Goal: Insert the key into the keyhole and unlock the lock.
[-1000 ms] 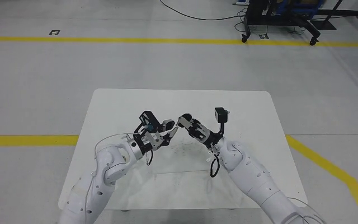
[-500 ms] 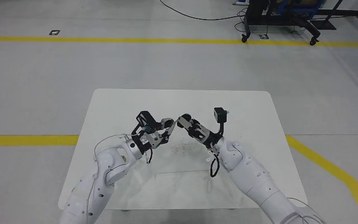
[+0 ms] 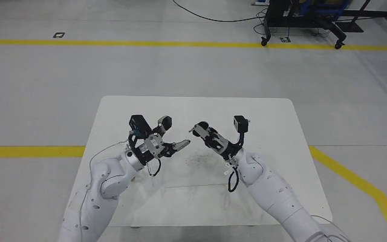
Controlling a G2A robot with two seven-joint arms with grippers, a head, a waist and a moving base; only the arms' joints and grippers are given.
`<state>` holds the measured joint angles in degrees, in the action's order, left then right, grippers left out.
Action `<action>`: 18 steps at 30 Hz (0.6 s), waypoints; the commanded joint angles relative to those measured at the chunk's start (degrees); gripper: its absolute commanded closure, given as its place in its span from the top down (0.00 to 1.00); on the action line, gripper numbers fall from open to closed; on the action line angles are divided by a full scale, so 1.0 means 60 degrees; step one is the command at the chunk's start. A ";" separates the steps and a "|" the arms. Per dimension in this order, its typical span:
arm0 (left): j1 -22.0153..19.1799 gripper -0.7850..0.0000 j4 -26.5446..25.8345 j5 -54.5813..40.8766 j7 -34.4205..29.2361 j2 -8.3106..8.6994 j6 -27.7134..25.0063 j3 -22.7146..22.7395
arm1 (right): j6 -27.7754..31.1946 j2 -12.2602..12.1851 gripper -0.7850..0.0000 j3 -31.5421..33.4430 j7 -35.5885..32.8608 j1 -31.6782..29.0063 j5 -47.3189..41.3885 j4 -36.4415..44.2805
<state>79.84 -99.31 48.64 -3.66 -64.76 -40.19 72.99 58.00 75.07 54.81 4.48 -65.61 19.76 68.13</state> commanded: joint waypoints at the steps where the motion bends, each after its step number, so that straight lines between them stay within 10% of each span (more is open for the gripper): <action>1: 0.0032 0.91 0.0260 -0.1772 -0.0145 0.0005 -0.0664 -0.0033 | 0.0000 -0.0009 0.00 -0.0041 0.0021 -0.0041 -0.0103 0.0110; 18: -0.1161 0.48 0.1757 -0.9041 -0.4927 0.0227 -0.0933 -0.0820 | 0.0000 -0.0066 0.00 -0.0279 -0.0138 0.0164 -0.0426 0.0006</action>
<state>73.12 -89.01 -5.42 -32.55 -63.43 -46.03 68.15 58.00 74.69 53.18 3.68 -64.67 17.26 68.18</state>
